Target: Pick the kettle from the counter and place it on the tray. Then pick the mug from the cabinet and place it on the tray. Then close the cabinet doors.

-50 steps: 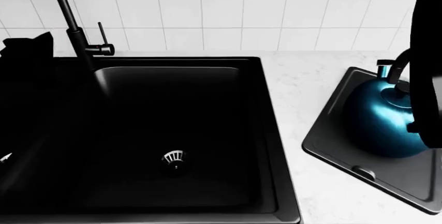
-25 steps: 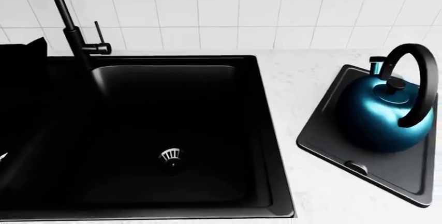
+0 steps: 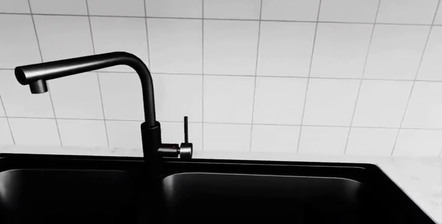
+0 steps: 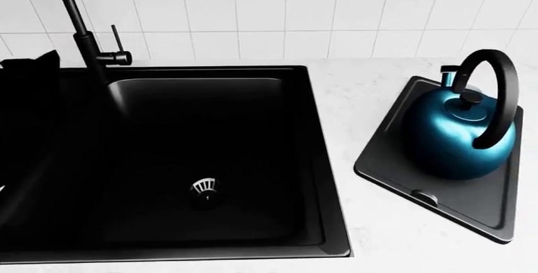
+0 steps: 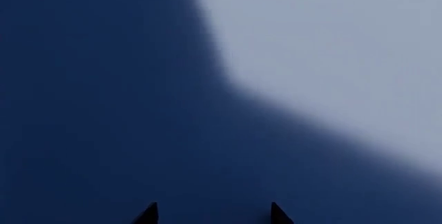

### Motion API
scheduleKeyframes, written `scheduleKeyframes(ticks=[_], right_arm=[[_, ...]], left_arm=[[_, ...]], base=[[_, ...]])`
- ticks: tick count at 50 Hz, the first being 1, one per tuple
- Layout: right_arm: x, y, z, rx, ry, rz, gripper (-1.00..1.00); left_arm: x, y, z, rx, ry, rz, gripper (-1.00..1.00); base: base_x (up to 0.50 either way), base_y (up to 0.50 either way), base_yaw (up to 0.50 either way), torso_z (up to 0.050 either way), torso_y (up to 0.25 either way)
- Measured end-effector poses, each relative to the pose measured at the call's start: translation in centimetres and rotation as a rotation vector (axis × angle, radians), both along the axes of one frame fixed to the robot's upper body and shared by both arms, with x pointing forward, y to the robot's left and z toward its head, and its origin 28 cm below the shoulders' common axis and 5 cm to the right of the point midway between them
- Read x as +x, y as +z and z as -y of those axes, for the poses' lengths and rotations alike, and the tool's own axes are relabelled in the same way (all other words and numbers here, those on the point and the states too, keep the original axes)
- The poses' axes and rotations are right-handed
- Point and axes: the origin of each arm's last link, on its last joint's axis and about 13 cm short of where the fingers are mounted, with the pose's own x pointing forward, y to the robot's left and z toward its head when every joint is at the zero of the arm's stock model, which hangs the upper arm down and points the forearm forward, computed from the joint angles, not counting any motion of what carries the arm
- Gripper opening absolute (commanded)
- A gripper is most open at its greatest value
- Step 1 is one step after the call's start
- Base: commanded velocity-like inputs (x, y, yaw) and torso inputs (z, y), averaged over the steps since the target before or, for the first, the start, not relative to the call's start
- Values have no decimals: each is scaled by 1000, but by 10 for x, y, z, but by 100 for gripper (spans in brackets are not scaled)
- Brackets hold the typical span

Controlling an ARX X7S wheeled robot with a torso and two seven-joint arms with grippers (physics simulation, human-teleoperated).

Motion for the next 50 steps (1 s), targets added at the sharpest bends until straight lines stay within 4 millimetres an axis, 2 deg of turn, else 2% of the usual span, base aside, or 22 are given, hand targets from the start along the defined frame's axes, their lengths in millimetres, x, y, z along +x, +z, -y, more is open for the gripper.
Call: scheduleKeyframes(ticks=[10, 21, 33, 50], right_arm=[[-18, -5, -27, 8, 52, -4, 100], [-49, -7, -38, -7, 88, 26, 100], [-85, -21, -37, -10, 81, 43, 100], [-116, -75, -16, 19, -30, -3, 100]], left_arm=[[0, 0, 1, 1, -2, -1, 100], [0, 1, 2, 1, -4, 1, 100], [-1, 4, 2, 0, -4, 11, 100], [-1, 6, 4, 7, -7, 16, 100]], base=[[0, 0, 0, 0, 0], [0, 0, 0, 0, 0], [0, 0, 0, 0, 0], [0, 0, 0, 0, 0]])
